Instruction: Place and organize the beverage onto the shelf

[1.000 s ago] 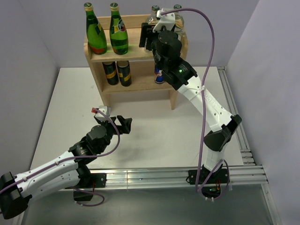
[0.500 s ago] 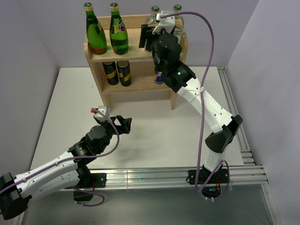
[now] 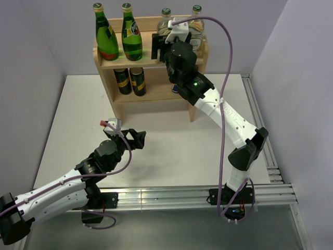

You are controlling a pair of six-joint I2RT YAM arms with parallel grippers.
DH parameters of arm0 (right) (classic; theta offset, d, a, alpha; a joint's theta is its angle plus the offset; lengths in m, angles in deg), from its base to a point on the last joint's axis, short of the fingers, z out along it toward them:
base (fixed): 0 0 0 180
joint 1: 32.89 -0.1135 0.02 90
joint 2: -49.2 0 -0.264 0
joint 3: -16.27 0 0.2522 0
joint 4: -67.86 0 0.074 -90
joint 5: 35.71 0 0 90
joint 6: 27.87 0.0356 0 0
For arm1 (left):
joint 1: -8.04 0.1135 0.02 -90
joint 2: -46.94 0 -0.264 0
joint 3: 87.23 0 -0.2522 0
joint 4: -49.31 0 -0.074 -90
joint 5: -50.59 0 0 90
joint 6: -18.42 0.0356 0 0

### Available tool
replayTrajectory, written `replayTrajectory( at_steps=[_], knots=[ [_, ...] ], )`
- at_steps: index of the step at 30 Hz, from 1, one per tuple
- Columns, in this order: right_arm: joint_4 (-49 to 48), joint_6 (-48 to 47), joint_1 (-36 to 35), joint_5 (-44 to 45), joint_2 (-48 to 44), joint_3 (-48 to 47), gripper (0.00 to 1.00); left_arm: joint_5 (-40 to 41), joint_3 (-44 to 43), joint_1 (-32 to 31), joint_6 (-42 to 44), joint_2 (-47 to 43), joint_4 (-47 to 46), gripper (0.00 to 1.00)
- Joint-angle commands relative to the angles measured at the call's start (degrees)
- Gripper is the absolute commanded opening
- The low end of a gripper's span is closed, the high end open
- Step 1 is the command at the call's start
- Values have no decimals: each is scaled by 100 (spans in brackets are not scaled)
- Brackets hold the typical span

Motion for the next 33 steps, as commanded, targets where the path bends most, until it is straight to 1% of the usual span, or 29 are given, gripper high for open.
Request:
replayTrajectory(
  at_steps=[1, 4, 6, 15, 16, 33],
  knots=[
    [1143, 189, -127, 86, 283, 405, 89, -20, 6, 31, -107, -98, -80, 99],
    [1144, 198, -127, 78, 248, 475, 98, -20, 6, 31, -116, -98, -89, 99],
    [1117, 198, -144, 95, 231, 545, 100, -20, 6, 31, -116, -98, -89, 99],
    [1108, 198, -162, 130, 90, 695, 100, -20, 15, 31, -116, -107, -80, 99],
    [1108, 363, -171, 139, 81, 713, 100, -20, 15, 31, -116, -98, -98, 99],
    [1082, 488, -399, 464, -613, 1319, 100, -11, -3, 31, -107, -45, -107, 99]
  ],
)
